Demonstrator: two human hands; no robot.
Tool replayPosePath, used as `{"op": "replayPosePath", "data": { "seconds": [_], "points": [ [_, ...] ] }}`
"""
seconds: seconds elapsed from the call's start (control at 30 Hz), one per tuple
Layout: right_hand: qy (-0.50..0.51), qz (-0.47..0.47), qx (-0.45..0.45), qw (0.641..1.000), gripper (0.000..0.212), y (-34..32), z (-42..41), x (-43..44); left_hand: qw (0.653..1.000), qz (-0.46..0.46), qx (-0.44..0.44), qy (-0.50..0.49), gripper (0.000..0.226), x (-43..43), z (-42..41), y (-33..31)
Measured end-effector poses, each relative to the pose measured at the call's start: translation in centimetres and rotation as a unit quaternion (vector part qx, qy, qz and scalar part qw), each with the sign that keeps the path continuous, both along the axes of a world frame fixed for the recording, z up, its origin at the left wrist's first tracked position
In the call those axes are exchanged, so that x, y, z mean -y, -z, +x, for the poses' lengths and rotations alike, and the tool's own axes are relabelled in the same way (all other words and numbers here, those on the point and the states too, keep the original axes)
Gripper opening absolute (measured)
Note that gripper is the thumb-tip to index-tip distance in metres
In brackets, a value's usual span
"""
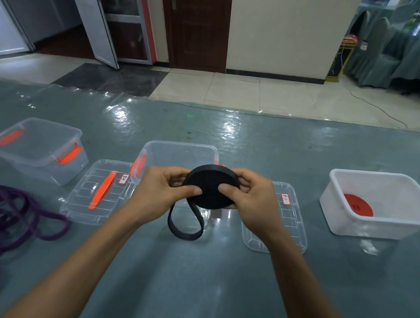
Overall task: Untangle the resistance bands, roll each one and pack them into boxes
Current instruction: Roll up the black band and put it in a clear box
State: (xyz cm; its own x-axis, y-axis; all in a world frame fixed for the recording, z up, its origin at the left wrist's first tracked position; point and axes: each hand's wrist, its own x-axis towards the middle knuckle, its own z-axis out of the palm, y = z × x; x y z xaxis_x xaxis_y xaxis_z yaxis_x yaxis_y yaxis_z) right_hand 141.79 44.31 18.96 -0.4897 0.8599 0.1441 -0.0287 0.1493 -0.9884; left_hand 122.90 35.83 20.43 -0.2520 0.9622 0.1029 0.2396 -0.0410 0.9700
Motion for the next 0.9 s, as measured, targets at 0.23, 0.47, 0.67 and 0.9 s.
{"op": "replayPosePath", "data": {
  "seconds": [0.23,0.47,0.67,0.9],
  "points": [
    [-0.019,0.012,0.061,0.998,0.028,1.0,0.3,0.0,0.998,-0.03,-0.062,-0.006,0.021,0.3,-0.8,1.1],
    [-0.055,0.168,0.183,0.967,0.02,0.0,-0.1,-0.3,0.985,-0.04,-0.163,0.036,0.019,0.2,-1.2,0.8],
    [-0.014,-0.08,-0.012,0.997,0.022,0.1,0.4,0.0,0.997,-0.001,-0.073,-0.019,0.024,0.7,-0.6,1.3],
    [-0.002,-0.195,-0.099,0.976,0.02,1.9,-0.1,1.4,0.999,0.017,0.03,-0.039,0.02,0.3,-0.4,1.9]
  ]
}}
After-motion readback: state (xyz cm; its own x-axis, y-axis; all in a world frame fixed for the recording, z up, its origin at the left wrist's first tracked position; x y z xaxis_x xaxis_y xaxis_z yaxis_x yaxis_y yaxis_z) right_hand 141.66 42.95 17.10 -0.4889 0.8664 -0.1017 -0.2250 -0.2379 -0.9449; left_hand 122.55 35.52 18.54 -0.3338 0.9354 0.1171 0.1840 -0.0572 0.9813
